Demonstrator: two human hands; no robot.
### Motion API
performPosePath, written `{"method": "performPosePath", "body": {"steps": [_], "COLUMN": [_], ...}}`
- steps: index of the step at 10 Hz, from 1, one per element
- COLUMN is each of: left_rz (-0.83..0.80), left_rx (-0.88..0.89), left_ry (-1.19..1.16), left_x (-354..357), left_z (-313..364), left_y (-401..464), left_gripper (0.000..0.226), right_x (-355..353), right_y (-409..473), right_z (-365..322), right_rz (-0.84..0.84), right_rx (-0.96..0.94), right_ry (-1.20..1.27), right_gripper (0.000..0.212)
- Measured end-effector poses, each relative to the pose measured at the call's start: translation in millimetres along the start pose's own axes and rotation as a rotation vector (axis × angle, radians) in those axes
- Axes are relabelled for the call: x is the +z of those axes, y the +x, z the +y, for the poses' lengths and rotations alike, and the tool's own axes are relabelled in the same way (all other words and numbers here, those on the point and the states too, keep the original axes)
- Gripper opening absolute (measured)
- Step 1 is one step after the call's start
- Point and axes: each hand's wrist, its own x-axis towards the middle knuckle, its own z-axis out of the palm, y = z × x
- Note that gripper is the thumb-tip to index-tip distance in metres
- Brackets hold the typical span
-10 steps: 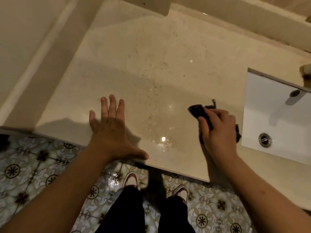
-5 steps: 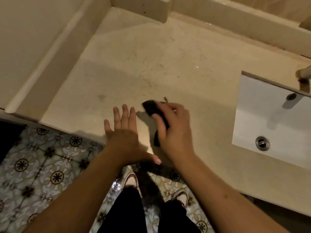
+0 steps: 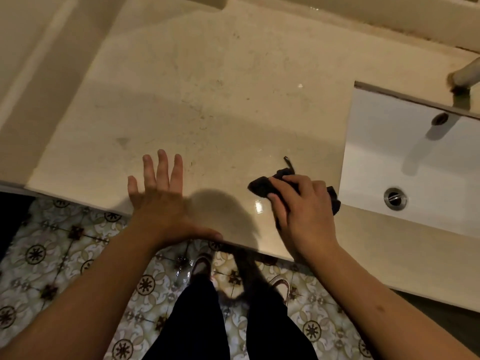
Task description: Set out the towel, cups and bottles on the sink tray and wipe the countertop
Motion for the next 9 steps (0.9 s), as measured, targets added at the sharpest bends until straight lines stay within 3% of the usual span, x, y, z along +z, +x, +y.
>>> {"method": "performPosePath", "body": {"steps": [2,3,5,7,9], "left_rz": [-0.105,-0.139,-0.056,0.141,0.112], "left_rx": [-0.068,-0.044,0.060,0.074,0.020], "left_ry": [0.006,-0.011,-0.149,-0.285,-0.447], "left_x": [-13.2,-22.9,-46.3,-60.9,-73.9], "left_z": [8.8,8.7,18.3,48.5,59.7], "left_y": [0.6,-3.1,-28.1,-68.9,-111.4], "left_gripper": [0.178,0.175,0.123,0.084,0.057], "right_x": [-38.5,-50.8,-59.5,-54.7,-77.4], "right_y": [26.4,32.8,42.6,39.7,18.8], "right_z": [51.9,44.2,-17.4,-45.5,-22.0], "right_rz": [-0.033,-0.023,0.019,-0.236,-0.471], "right_rx": [0.263,0.240,0.146,0.002,-0.075], "right_ry": [-0.012,0.091,0.373,0.332,0.188], "right_gripper": [0.035,0.034,0.035,0.043,0.050]}}
